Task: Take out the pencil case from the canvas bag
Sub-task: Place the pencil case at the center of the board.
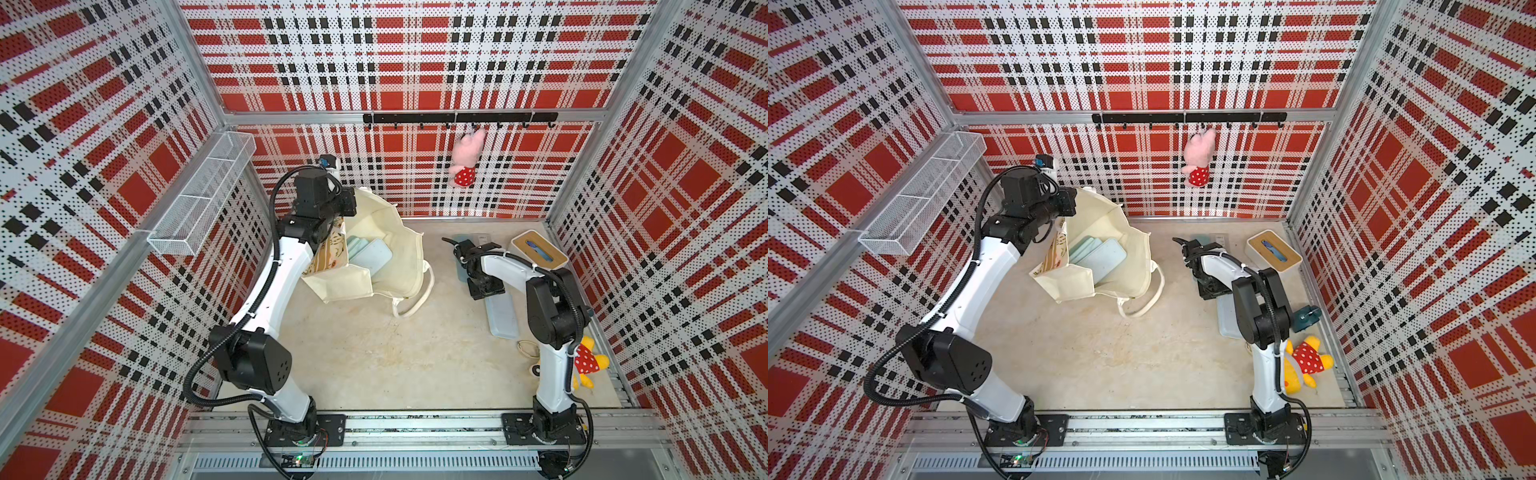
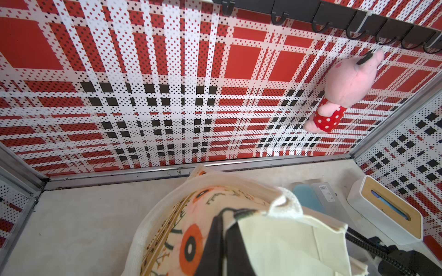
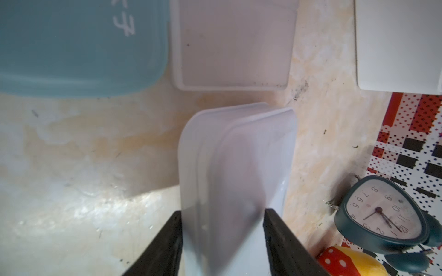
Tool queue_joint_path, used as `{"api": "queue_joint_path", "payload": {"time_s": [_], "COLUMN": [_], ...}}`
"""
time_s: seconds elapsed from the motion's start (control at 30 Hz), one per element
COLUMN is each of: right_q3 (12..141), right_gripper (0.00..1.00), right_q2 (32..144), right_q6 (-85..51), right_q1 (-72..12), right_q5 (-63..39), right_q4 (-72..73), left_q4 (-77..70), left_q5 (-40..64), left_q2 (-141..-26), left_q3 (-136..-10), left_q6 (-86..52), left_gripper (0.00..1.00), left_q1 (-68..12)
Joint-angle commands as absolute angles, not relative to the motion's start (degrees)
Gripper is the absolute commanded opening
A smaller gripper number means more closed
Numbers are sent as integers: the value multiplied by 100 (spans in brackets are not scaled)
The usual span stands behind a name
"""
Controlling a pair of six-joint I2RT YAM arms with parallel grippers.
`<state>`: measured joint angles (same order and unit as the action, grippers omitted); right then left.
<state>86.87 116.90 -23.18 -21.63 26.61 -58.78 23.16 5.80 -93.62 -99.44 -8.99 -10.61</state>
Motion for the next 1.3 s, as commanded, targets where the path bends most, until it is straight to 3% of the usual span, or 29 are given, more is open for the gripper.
{"api": "queue_joint_path", "payload": {"time_s": [0.0, 0.13, 0.6, 1.27], "right_q3": [8553, 8351, 6468, 6512], "right_gripper": [64, 75, 73, 68], "right_q2": [11445, 11201, 9453, 10166], "right_q6": [-2262, -2218, -3070, -2843], "right_q1": [-2180, -2178, -1682, -1537], "right_q5": [2187, 1607, 435, 887], "right_q4": [-5579, -5209, -4022, -3928], "left_q4": [1608, 1628, 1618, 1652], "left_q5": [755, 778, 845, 794], "left_q2": [-9096, -9138, -9305, -9295], "left_q3": [-10118, -10160, -10257, -10216], "left_q6": [-967, -986, -910, -875], "left_gripper": [0, 0, 0, 0], "left_q1": [-1031, -1037, -1263, -1273]}}
